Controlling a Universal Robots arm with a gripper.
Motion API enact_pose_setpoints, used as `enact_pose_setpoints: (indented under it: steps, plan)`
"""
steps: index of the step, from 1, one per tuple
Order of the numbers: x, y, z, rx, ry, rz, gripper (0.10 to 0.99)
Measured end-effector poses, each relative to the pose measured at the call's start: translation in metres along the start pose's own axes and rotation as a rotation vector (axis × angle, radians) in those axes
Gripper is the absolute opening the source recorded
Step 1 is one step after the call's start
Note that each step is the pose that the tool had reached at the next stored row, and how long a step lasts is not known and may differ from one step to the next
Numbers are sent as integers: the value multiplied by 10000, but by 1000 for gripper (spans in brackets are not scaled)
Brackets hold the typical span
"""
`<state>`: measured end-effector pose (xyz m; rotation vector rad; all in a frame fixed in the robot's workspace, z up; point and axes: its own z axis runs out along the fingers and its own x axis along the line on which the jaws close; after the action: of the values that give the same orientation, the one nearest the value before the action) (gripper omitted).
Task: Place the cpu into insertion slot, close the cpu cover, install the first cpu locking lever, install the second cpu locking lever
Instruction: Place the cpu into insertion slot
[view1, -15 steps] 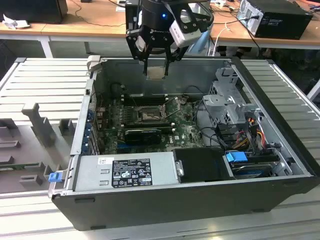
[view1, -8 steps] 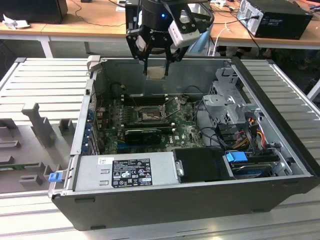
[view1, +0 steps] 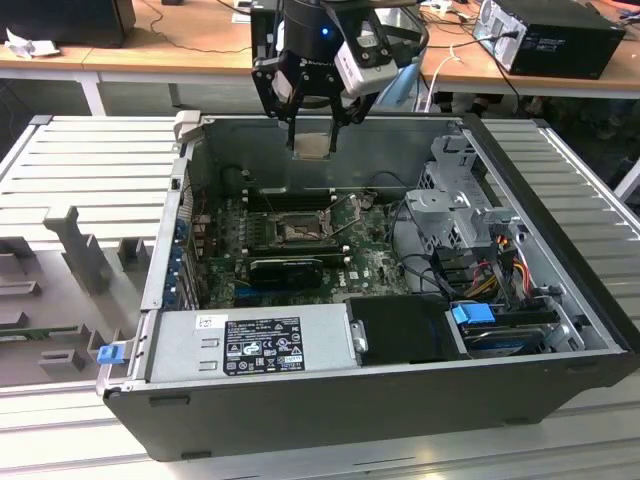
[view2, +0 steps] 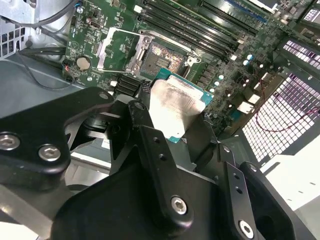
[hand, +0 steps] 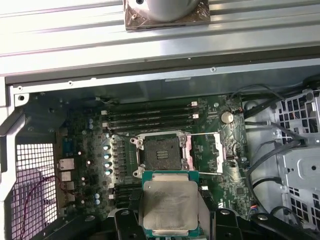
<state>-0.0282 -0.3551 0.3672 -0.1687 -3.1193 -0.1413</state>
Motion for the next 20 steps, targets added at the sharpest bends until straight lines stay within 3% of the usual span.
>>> enact_pose_setpoints:
  steps: [20]
  plan:
    - [0, 0, 0, -15, -69, 770, 525]
